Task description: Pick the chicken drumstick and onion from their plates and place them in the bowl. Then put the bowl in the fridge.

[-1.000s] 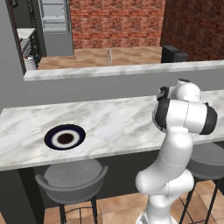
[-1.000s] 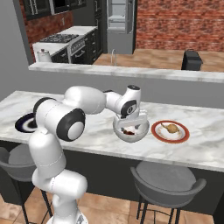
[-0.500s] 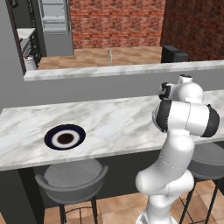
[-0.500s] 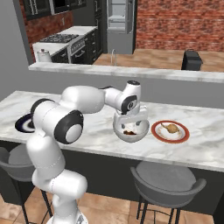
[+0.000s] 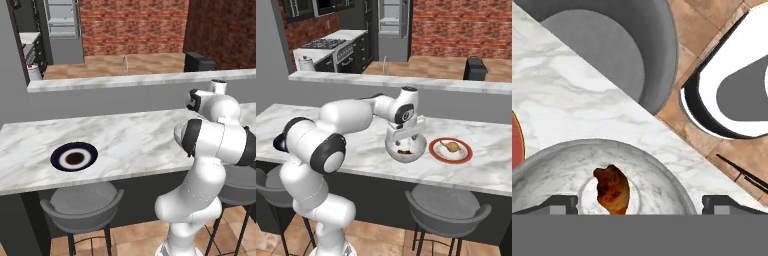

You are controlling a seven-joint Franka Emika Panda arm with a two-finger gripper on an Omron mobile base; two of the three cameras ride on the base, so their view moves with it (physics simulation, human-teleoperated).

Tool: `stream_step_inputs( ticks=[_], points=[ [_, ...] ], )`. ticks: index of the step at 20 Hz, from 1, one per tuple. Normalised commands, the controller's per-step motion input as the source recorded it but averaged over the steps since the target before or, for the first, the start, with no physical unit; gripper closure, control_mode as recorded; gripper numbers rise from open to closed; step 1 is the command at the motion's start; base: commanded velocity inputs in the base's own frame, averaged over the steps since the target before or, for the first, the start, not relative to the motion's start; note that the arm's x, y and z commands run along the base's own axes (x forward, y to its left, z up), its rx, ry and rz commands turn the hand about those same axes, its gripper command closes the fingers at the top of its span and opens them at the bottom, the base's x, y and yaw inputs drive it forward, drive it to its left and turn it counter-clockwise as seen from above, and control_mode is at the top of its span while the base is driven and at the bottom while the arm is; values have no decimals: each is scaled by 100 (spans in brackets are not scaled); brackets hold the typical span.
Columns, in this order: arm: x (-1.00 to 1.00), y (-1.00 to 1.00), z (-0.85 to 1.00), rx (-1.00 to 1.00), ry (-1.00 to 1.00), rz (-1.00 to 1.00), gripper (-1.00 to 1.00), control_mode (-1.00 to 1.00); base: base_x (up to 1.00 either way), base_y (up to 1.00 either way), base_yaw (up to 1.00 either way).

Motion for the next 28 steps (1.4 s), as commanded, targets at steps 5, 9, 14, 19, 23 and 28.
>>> stream_step_inputs(
  ticks=[5,9,14,19,23,28],
  points=[
    [-33,-16,25,0,0,30,-100,-100,0,0,0],
    [-35,-21,18,0,0,32,-100,-100,0,0,0],
    [-32,-24,12,-3,-2,35,-100,-100,0,0,0],
    [-24,-28,9,-2,0,32,-100,-100,0,0,0],
    [-9,-30,9,0,0,26,-100,-100,0,0,0],
    [-7,-34,7,0,0,25,-100,-100,0,0,0]
  ],
)
